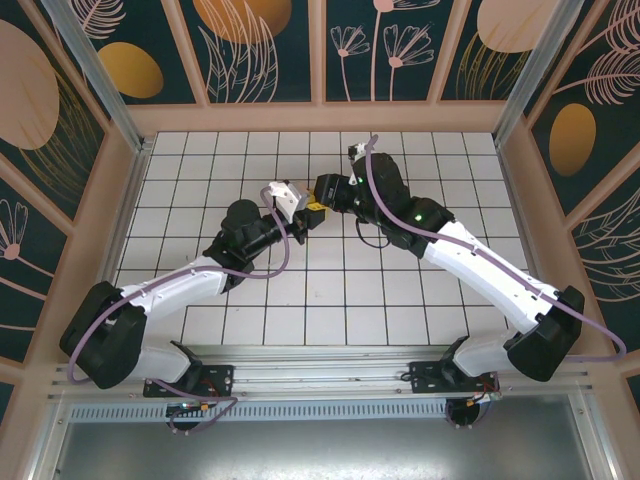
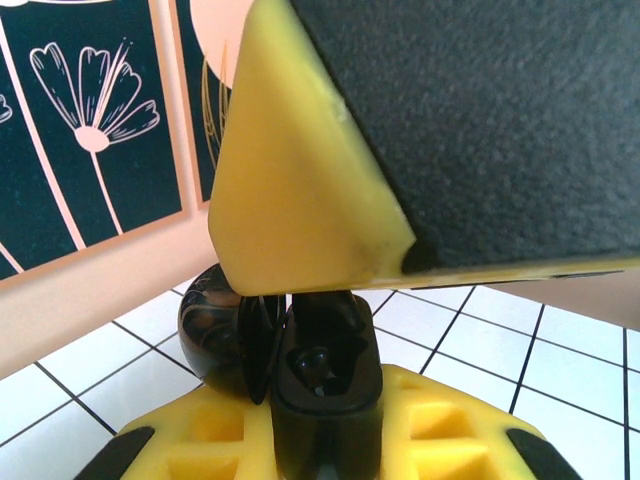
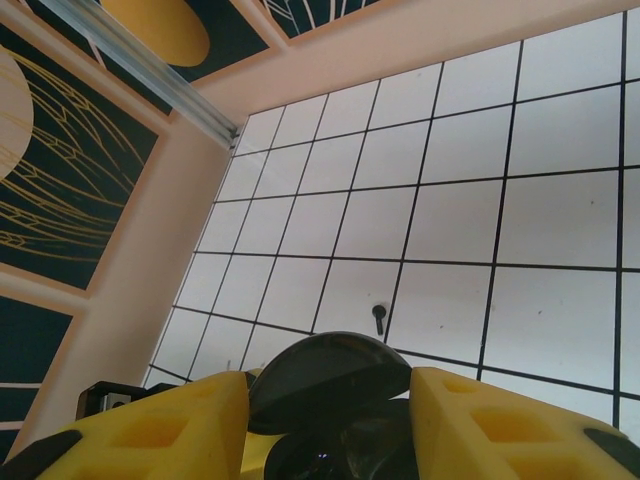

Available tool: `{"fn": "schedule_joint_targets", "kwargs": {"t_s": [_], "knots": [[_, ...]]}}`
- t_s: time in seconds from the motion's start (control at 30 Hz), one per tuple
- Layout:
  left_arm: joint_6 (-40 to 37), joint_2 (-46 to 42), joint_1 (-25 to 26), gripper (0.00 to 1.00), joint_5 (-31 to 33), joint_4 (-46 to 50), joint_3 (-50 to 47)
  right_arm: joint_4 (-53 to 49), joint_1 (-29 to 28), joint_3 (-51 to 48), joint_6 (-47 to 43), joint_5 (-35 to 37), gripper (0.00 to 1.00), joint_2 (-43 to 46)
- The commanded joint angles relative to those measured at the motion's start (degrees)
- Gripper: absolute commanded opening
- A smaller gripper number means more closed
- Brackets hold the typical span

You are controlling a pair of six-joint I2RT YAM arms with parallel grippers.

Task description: Insert the wireless bluetooth earbuds into the charging case

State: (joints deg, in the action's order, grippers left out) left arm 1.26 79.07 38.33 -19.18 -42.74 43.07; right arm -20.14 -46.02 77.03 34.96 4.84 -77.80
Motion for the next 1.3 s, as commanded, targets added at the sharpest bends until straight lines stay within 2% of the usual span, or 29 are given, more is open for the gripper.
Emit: {"fn": "schedule_joint_targets", "kwargs": {"t_s": [0.0, 0.1, 0.2, 0.4, 0.63, 0.73, 0.83, 1.1, 1.27], "knots": [[-1.4, -1.8, 0.4, 0.00, -0.1, -1.0, 1.1, -2.5, -0.1, 2.7, 0.9, -1.2, 0.47, 0.6], [-1.6, -2.5, 0.4, 0.00, 0.7, -1.0, 0.1, -3.1, 0.5, 3.2, 1.2, -2.3, 0.47, 1.6], [-1.6, -3.4, 0.4, 0.00, 1.3, -1.1, -1.2, -2.9, 1.3, 2.7, 1.3, -3.1, 0.52, 3.0], [-1.3, -4.7, 0.4, 0.00, 1.6, -1.3, -2.5, -3.0, 2.6, 1.6, 1.6, -3.7, 0.52, 4.0], [-2.3, -7.8, 0.3, 0.00, 3.5, 1.2, -4.1, -0.9, 5.9, -1.6, 2.4, -8.2, 0.41, 6.4], [-2.8, -10.9, 0.3, 0.00, 5.0, 3.8, -5.7, 0.3, 8.8, -4.0, 2.7, -10.5, 0.34, 7.2], [-3.3, -15.3, 0.4, 0.00, 7.0, 7.5, -7.9, 1.3, 11.0, -6.0, 2.3, -11.9, 0.32, 6.6], [-3.6, -29.4, 0.4, 0.00, 13.9, 18.8, -13.6, 4.9, 11.3, -4.5, -1.9, -15.7, 0.30, -6.7], [-2.5, -35.8, 0.4, 0.00, 16.0, 24.0, -15.9, 7.8, 8.9, 2.2, -3.5, -18.4, 0.28, -21.0]]}}
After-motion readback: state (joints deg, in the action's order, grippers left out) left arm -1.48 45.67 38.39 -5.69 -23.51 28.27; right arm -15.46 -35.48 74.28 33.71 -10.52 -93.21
